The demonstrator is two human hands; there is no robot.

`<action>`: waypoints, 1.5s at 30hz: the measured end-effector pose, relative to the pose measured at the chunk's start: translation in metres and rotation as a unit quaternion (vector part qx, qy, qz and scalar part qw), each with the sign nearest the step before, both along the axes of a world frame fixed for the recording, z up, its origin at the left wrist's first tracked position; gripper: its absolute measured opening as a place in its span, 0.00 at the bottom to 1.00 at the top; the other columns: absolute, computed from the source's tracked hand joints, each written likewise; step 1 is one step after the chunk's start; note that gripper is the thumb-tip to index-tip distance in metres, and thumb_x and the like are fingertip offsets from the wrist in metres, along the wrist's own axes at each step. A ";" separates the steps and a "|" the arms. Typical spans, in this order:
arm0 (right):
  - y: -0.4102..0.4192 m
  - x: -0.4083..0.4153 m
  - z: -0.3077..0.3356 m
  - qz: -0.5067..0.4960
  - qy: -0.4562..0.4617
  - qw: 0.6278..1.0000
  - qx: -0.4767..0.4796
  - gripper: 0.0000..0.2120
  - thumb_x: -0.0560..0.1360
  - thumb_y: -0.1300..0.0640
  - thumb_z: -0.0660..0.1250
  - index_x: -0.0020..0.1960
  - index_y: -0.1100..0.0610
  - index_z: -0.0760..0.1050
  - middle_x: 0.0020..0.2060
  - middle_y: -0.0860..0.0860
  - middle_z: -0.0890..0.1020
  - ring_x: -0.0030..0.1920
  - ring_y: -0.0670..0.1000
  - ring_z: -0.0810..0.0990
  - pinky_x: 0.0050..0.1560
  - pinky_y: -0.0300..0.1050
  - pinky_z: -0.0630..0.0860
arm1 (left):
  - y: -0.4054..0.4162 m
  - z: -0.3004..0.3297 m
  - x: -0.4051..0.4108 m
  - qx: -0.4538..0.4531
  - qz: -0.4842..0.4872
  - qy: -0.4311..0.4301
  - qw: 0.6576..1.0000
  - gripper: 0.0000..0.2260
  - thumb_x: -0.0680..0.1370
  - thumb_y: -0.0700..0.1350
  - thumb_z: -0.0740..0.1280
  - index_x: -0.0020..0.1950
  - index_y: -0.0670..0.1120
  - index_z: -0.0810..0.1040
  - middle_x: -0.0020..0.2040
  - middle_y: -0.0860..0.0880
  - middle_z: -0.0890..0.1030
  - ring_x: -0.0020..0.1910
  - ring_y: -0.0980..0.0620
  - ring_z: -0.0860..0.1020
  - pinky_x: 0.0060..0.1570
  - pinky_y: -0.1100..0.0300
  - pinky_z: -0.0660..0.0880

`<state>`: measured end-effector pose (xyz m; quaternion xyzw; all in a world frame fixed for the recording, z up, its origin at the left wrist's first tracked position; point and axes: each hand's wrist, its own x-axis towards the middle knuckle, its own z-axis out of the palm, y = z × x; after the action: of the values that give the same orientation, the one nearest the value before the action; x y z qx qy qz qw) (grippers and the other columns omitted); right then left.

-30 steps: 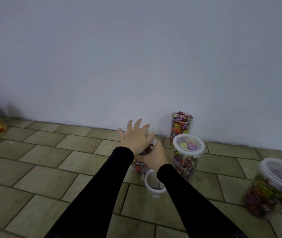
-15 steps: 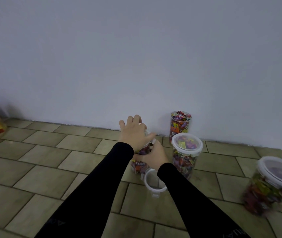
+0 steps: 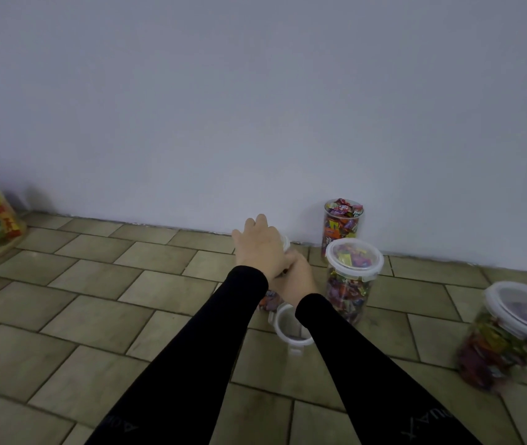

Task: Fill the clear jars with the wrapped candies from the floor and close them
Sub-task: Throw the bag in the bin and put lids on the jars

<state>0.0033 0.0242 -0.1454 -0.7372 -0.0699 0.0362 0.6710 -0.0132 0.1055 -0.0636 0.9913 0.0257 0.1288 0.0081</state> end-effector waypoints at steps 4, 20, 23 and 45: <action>0.002 -0.008 0.003 -0.009 -0.004 1.000 -0.025 0.33 0.53 0.55 0.80 0.55 0.59 0.76 0.49 0.51 0.82 0.51 0.50 0.81 0.50 0.49 0.80 | 0.014 -0.009 -0.006 -0.100 0.024 0.002 0.995 0.33 0.69 0.69 0.65 0.65 0.47 0.71 0.65 0.45 0.64 0.62 0.43 0.64 0.56 0.50 0.66; 0.005 0.001 -0.005 -0.036 -0.027 0.995 -0.089 0.25 0.64 0.63 0.74 0.60 0.56 0.73 0.55 0.53 0.79 0.55 0.54 0.79 0.54 0.56 0.79 | 0.017 -0.019 -0.010 -0.253 0.072 -0.049 0.963 0.30 0.62 0.66 0.70 0.55 0.53 0.65 0.49 0.49 0.75 0.46 0.45 0.76 0.47 0.53 0.73; 0.001 0.008 -0.004 -0.005 -0.021 0.989 -0.145 0.36 0.57 0.54 0.80 0.63 0.55 0.71 0.57 0.52 0.78 0.57 0.53 0.78 0.56 0.54 0.78 | 0.019 -0.021 -0.008 -0.270 0.066 -0.061 0.959 0.28 0.63 0.67 0.70 0.54 0.53 0.64 0.50 0.50 0.76 0.49 0.47 0.76 0.48 0.52 0.72; -0.060 0.041 -0.007 -0.202 0.042 0.950 -0.234 0.35 0.70 0.54 0.71 0.72 0.60 0.59 0.68 0.61 0.66 0.67 0.61 0.68 0.68 0.55 0.68 | -0.022 -0.050 -0.023 -0.020 -0.203 0.337 0.919 0.17 0.71 0.58 0.73 0.47 0.45 0.83 0.41 0.49 0.82 0.41 0.49 0.80 0.39 0.57 0.77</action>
<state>0.0439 -0.0356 -0.1523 -0.8700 0.1191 -0.0541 0.4753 -0.0358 0.0832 -0.1139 0.9596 -0.1722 -0.2181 0.0446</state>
